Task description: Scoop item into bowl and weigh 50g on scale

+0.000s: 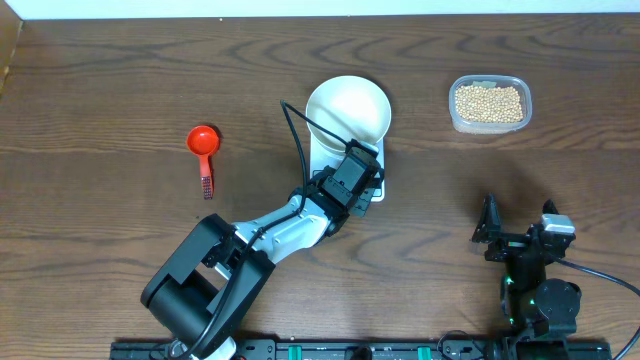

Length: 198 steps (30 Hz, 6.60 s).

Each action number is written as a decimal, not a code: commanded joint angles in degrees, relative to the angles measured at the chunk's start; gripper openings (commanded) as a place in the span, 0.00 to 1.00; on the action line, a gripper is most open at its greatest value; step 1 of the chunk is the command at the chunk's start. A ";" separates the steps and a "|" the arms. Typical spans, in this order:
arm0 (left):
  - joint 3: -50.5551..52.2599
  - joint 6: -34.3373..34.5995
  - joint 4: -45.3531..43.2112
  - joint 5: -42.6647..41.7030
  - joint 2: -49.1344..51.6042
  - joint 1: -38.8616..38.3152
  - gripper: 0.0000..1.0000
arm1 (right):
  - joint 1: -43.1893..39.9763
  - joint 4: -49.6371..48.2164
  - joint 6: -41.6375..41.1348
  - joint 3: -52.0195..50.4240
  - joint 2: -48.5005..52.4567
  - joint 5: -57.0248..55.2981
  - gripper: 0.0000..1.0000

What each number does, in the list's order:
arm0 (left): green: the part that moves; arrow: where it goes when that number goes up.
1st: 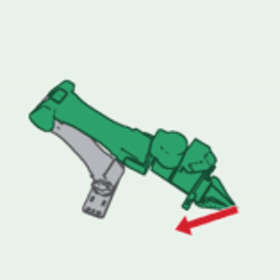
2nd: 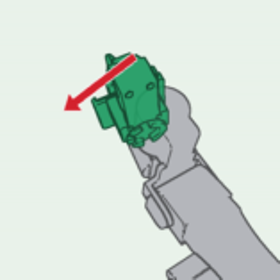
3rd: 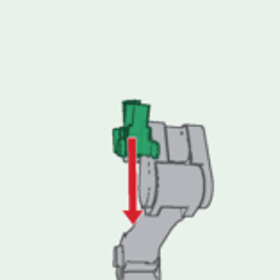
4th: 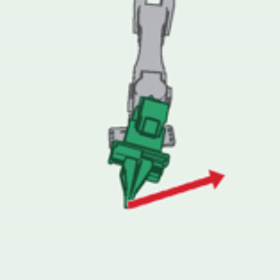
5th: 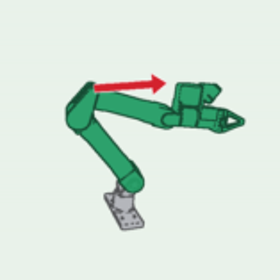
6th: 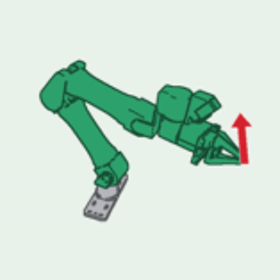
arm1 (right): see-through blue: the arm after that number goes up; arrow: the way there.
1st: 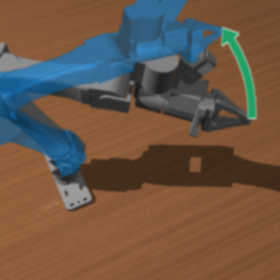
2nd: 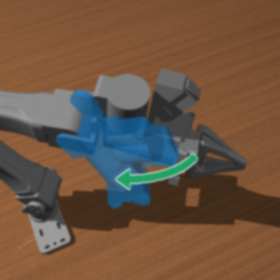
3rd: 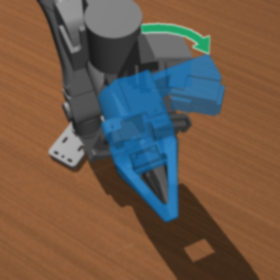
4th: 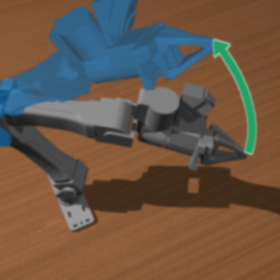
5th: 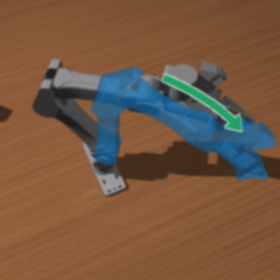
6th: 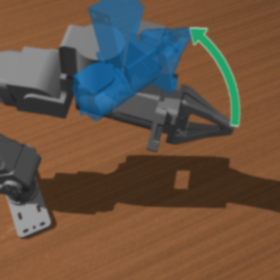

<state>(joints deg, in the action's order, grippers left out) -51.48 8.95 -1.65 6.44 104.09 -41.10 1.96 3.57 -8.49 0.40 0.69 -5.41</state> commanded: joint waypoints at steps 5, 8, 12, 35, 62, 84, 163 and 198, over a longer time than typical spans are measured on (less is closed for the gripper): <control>4.42 -0.15 3.85 5.14 5.55 0.42 0.07 | 0.50 0.11 0.44 -0.11 -0.39 -0.26 0.99; 4.44 -0.15 2.58 5.22 5.64 0.42 0.07 | 0.50 0.11 0.44 -0.11 -0.39 -0.28 0.99; 4.44 -0.15 2.49 5.25 5.66 0.42 0.07 | 0.50 0.11 0.44 -0.11 -0.39 -0.26 0.99; 4.44 -0.11 2.56 9.42 6.86 0.39 0.07 | 0.50 0.11 0.44 -0.11 -0.39 -0.26 0.99; 4.44 -0.13 5.49 -0.46 7.17 0.17 0.07 | 0.50 0.11 0.44 -0.11 -0.39 -0.26 0.99; 4.44 0.74 5.27 -1.16 8.55 -1.38 0.07 | 0.50 0.11 0.44 -0.11 -0.39 -0.28 0.99; 3.56 5.31 14.16 5.18 -30.77 -0.68 0.07 | 0.50 0.11 0.44 -0.11 -0.39 -0.26 0.99; 3.56 25.44 -5.05 9.01 -28.00 30.25 0.07 | 0.50 0.11 0.44 -0.11 -0.39 -0.28 0.99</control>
<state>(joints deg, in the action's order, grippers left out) -47.66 31.33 -4.99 16.51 73.95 -10.66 1.96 3.57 -8.49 0.40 0.69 -5.43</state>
